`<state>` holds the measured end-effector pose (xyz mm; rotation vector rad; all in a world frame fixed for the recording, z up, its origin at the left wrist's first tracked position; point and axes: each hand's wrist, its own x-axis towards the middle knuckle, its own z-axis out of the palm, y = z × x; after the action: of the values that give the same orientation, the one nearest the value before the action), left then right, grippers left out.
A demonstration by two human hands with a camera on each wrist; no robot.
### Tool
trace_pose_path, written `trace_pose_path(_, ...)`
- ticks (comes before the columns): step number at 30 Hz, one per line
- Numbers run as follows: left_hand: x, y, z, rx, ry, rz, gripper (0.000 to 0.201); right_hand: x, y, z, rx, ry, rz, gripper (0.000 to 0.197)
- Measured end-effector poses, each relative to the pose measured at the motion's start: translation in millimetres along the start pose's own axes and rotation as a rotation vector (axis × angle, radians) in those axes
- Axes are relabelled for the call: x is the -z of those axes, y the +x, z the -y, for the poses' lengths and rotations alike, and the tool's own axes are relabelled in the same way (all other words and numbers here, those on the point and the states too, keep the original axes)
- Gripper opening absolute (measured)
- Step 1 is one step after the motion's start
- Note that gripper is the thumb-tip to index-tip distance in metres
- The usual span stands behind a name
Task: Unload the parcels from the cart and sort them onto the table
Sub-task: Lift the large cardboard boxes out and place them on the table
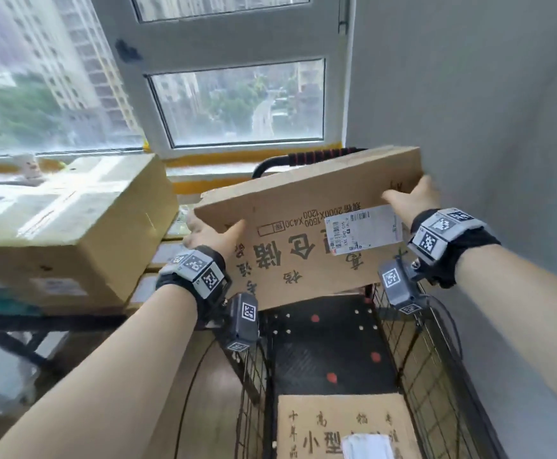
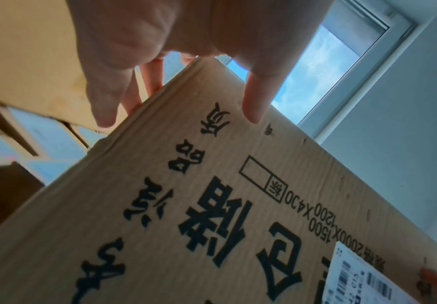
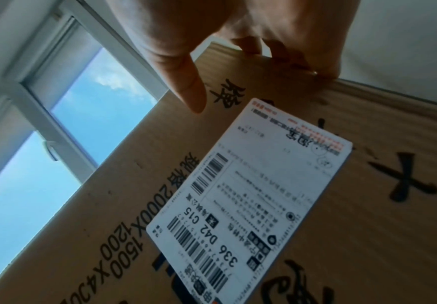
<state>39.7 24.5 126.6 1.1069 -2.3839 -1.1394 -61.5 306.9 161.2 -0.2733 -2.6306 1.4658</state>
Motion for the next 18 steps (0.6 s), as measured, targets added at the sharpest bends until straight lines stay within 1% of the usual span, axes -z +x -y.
trace_pose_path(4, 44, -7, 23, 0.006, 0.005, -0.071, 0.108, -31, -6, 29, 0.081, 0.023, 0.07, 0.058)
trace_pose_path(8, 80, -3, 55, 0.012, 0.058, -0.106, 0.098, -73, -19, 59, 0.154, 0.036, 0.187, 0.057)
trace_pose_path(10, 97, 9, 75, 0.053, 0.059, -0.112, 0.093, -99, -23, 79, 0.181, 0.023, 0.236, 0.057)
trace_pose_path(12, 111, 22, 95, 0.104, 0.049, -0.103, 0.095, -127, -27, 98, 0.205, -0.017, 0.281, 0.056)
trace_pose_path(14, 121, 37, 113, 0.158, 0.026, -0.095, 0.097, -155, -31, 116, 0.254, -0.051, 0.296, 0.057)
trace_pose_path(16, 129, 51, 127, 0.197, -0.036, -0.097, 0.097, -181, -34, 134, 0.293, -0.088, 0.305, 0.07)
trace_pose_path(18, 130, 62, 138, 0.237, -0.086, -0.086, 0.091, -203, -37, 147, 0.299, -0.166, 0.38, 0.085)
